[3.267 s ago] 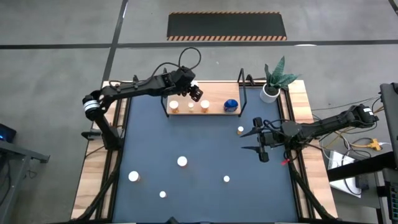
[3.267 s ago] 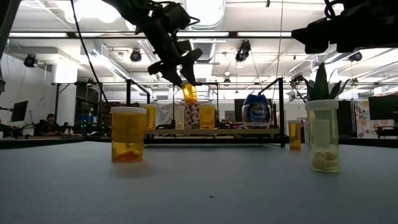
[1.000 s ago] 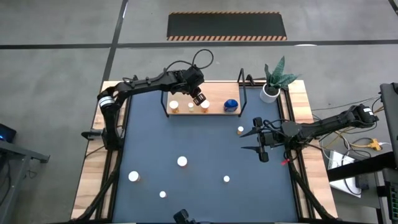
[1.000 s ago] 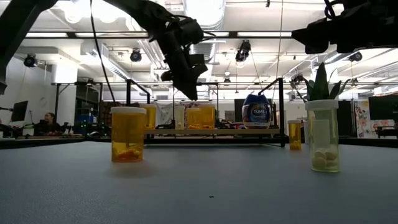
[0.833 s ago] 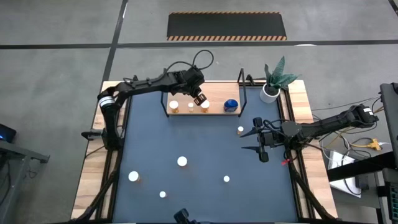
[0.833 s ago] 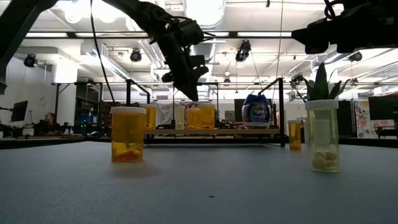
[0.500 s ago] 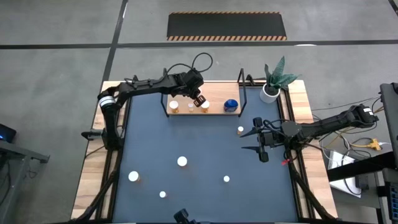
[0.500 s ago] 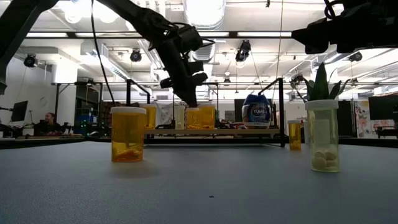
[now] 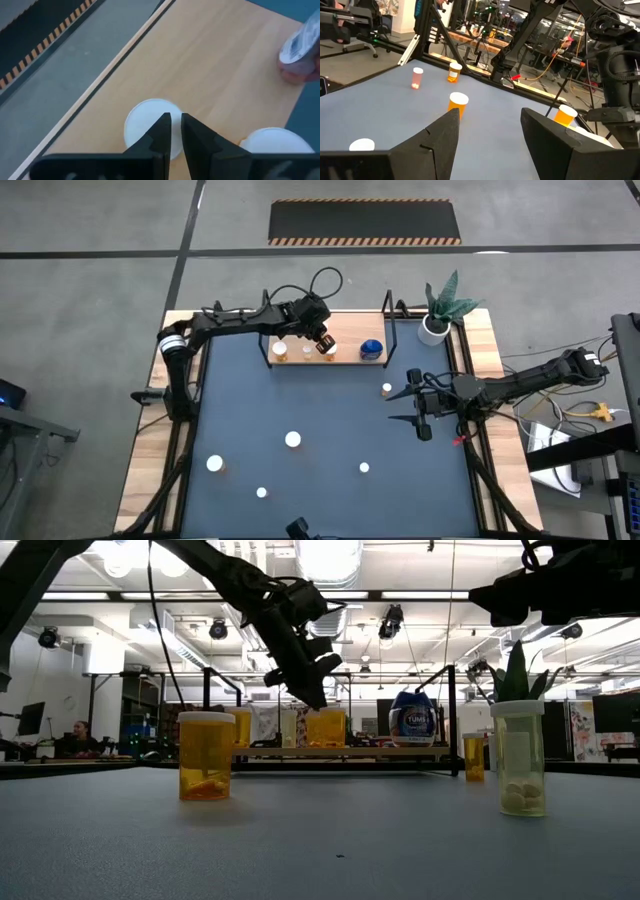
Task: Pick and place medicine bottles onto shelf by color
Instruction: Put the orange pill bottle on the shelf
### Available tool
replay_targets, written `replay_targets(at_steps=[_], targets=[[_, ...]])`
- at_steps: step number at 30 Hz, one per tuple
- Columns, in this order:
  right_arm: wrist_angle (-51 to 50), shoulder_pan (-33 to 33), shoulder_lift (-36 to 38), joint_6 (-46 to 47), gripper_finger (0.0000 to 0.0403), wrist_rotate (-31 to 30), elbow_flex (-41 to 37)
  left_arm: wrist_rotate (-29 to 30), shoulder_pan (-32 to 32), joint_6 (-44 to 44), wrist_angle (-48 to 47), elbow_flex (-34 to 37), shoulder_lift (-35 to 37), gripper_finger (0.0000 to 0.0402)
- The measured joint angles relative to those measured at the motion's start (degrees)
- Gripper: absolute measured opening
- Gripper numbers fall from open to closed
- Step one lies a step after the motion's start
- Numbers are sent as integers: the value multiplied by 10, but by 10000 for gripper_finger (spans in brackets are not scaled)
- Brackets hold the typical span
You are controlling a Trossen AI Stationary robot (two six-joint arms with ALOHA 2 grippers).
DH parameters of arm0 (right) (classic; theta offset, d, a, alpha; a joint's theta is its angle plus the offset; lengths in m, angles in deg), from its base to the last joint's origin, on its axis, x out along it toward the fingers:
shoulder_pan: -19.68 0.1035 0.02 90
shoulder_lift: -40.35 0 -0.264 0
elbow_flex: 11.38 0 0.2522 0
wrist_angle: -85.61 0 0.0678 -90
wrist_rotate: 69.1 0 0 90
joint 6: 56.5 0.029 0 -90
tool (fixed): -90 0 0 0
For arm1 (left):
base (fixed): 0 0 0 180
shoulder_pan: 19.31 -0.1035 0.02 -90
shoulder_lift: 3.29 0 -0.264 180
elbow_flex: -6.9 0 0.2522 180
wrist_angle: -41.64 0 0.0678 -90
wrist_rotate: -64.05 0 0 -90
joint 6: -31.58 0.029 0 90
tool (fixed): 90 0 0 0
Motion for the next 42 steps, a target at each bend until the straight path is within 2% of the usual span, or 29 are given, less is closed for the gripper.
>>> replay_targets(at_steps=[7,11,18,42], targets=[[0,0,0,0,203,0,0,-3,2,0,5,0,1,26],[-2,0,0,0,203,0,0,-1,2,17,-27,-15,15,26],[-2,0,0,0,203,0,0,41,-2,36,-79,-7,27,26],[-4,0,0,0,203,-1,0,57,-10,31,-38,7,13,26]])
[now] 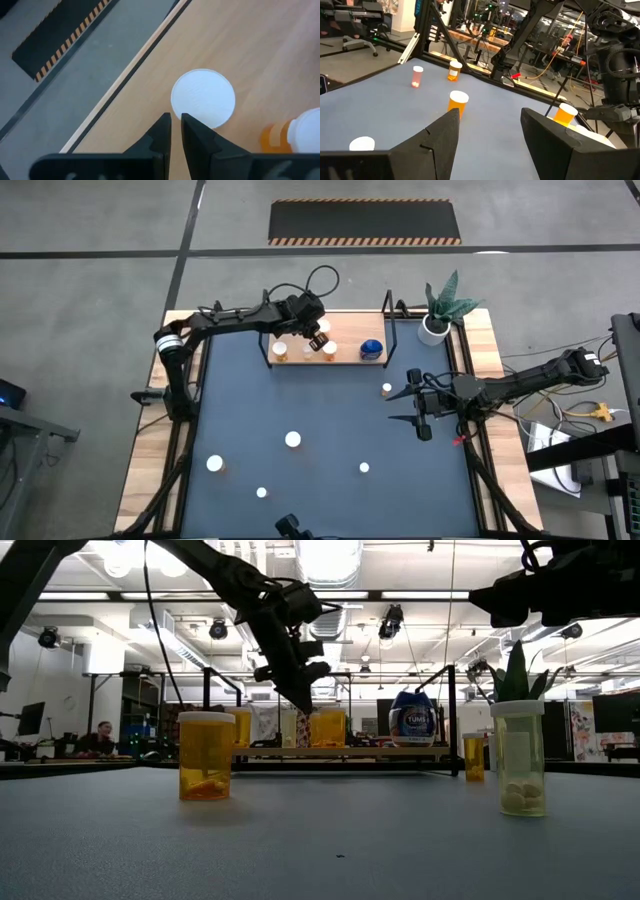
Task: Pick and place medicine bottles onto shelf by color
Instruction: Put the orange pill bottle on the shelf
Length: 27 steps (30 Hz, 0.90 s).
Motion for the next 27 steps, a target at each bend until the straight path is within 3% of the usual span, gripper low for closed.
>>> replay_targets(at_steps=[12,27], targets=[[0,0,0,0,203,0,0,18,-3,4,-31,-6,28,26],[0,0,0,0,203,-2,0,-2,-3,0,-24,-3,-8,26]])
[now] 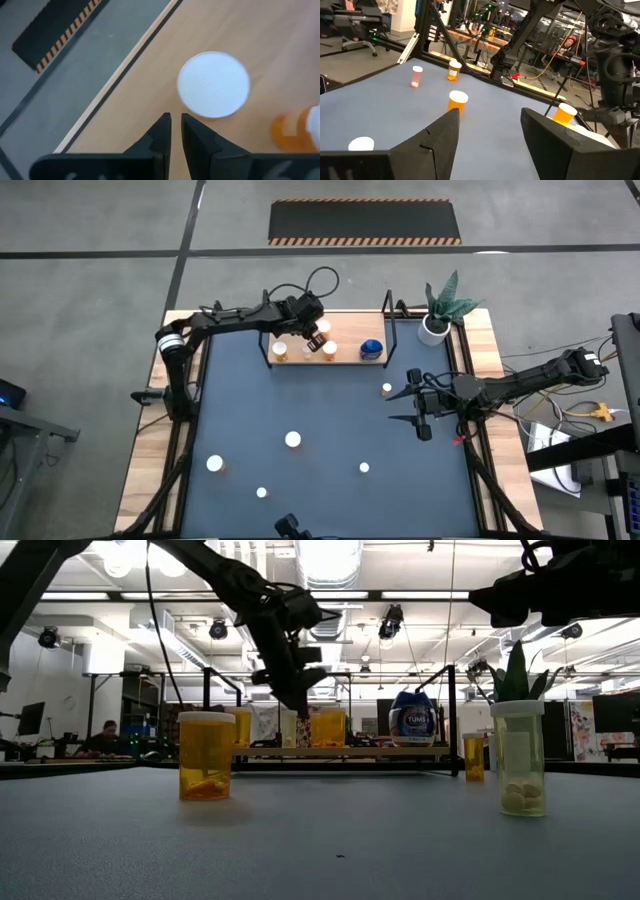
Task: Pick and place medicine bottles onto shelf by color
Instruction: Put the orange pill bottle on the shelf, then adjust the orange pill bottle
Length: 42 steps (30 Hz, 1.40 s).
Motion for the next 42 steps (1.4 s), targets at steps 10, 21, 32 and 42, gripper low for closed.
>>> replay_targets(at_steps=[10,21,32,42], targets=[[0,0,0,0,203,-7,0,-17,0,0,20,0,0,26],[-1,0,0,0,203,-7,0,-18,1,-2,23,-1,0,26],[-1,0,0,0,203,-7,0,-18,49,-2,24,-12,43,26],[1,0,0,4,203,-7,0,-18,140,0,35,4,71,26]])
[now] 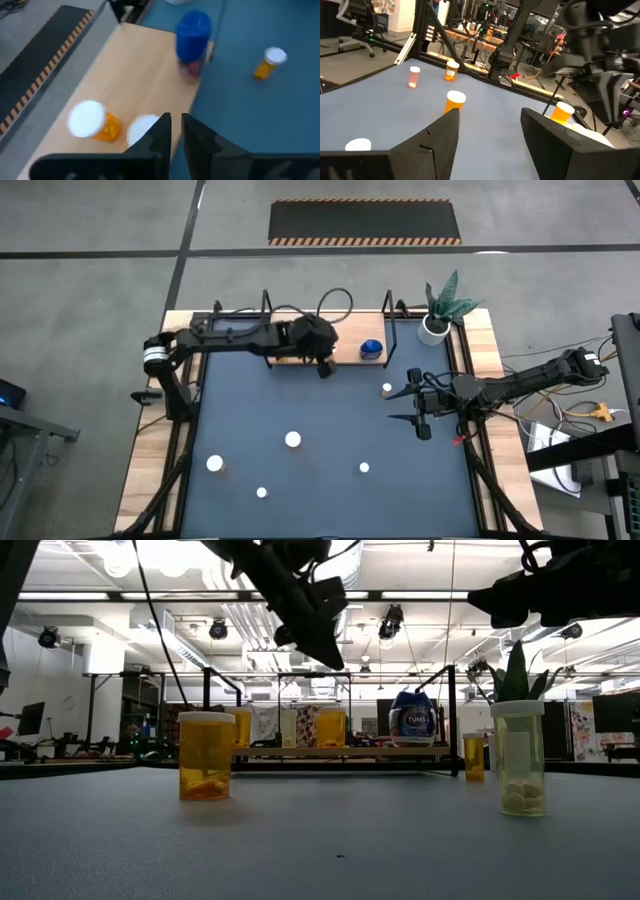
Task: Pick and place medicine bottles onto shelf by color
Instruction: Adjust the orange pill bottle
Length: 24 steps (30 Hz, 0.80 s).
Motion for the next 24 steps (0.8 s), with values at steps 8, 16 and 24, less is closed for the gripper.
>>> replay_targets(at_steps=[8,16,24], targets=[[0,0,0,0,203,0,0,45,-2,-15,111,75,-1,26],[0,0,0,0,203,0,0,60,-9,-17,214,144,-2,26],[-2,0,0,0,203,0,0,89,-9,-17,226,168,-8,26]])
